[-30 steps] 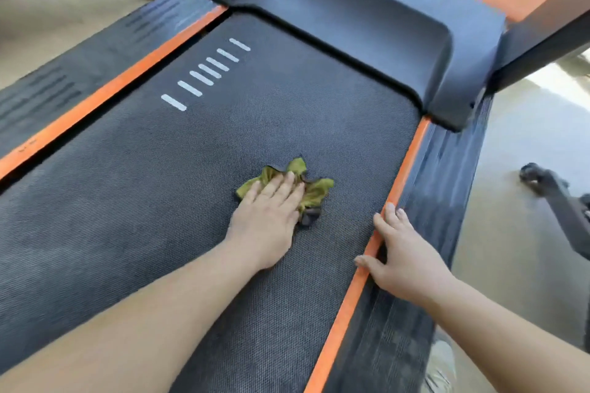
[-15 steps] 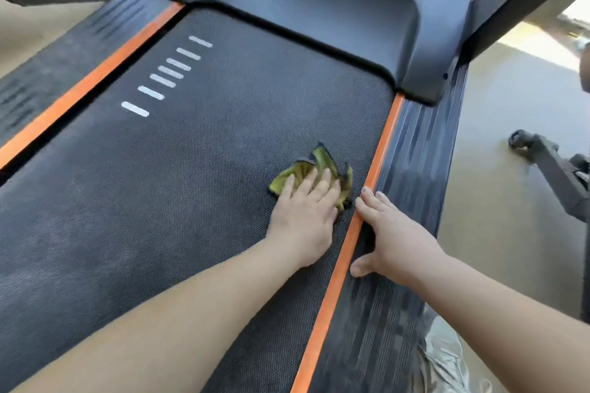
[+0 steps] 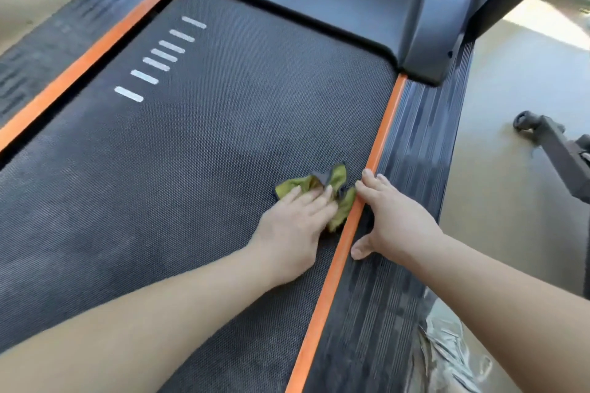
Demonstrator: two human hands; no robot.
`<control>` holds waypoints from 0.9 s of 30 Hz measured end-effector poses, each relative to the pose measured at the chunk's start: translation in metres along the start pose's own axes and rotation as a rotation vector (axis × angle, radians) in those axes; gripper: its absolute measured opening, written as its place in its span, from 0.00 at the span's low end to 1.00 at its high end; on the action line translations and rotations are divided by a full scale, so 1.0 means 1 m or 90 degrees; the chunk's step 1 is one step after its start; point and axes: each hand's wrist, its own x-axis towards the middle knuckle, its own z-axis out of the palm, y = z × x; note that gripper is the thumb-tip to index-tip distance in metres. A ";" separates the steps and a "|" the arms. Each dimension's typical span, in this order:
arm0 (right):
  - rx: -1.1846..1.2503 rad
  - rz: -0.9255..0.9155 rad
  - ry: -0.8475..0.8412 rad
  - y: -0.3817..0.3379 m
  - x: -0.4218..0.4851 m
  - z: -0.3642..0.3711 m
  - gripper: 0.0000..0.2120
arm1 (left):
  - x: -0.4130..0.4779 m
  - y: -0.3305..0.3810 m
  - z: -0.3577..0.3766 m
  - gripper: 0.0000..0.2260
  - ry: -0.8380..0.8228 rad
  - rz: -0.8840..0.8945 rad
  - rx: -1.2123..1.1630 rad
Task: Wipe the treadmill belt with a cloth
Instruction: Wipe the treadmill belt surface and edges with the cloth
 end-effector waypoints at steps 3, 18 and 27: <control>0.008 0.007 -0.006 -0.002 -0.002 -0.003 0.63 | -0.046 -0.006 0.007 0.23 -0.039 0.102 0.015; 0.003 -0.081 0.065 -0.023 -0.055 0.029 0.47 | -0.087 -0.019 0.009 0.23 -0.050 0.167 0.052; -0.054 -0.029 -0.012 -0.059 -0.057 0.049 0.61 | -0.103 -0.017 0.005 0.22 0.035 -0.118 0.008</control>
